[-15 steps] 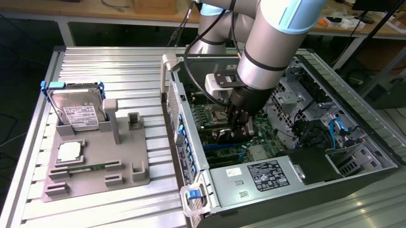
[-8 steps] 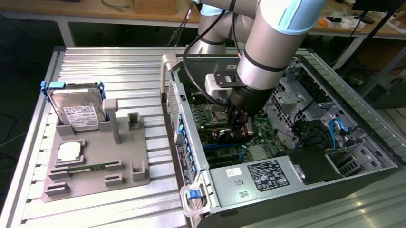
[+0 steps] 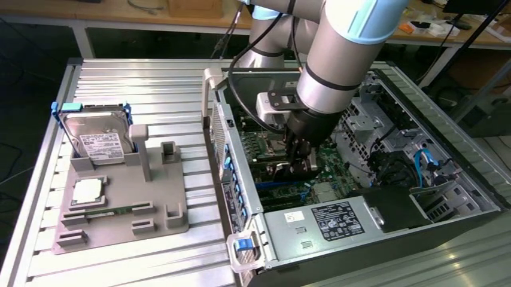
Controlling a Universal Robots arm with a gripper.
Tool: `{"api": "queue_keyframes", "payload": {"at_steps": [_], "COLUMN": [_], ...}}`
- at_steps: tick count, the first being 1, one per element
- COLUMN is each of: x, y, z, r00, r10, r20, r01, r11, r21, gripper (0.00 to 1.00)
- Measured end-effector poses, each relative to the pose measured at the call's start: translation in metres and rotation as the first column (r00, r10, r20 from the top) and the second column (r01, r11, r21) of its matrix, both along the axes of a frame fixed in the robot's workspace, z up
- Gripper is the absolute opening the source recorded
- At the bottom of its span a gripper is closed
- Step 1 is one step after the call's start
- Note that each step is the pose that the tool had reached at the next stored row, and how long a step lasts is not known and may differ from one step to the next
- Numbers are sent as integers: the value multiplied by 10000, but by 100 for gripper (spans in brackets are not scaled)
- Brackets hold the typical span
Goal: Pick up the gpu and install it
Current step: 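Insert the gpu into the slot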
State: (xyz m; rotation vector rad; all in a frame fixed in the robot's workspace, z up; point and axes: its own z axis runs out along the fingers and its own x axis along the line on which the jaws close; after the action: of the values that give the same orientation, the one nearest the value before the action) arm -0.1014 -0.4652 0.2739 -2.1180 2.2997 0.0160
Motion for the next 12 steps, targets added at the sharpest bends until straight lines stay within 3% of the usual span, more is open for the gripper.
{"api": "queue_keyframes", "payload": {"at_steps": [12], "x": [-32], "y": [0], "z": [-4], "r00": [10000], "r10": [-11], "r20": [-2], "r01": [11], "r11": [10000], "r21": [1], "gripper": [27]}}
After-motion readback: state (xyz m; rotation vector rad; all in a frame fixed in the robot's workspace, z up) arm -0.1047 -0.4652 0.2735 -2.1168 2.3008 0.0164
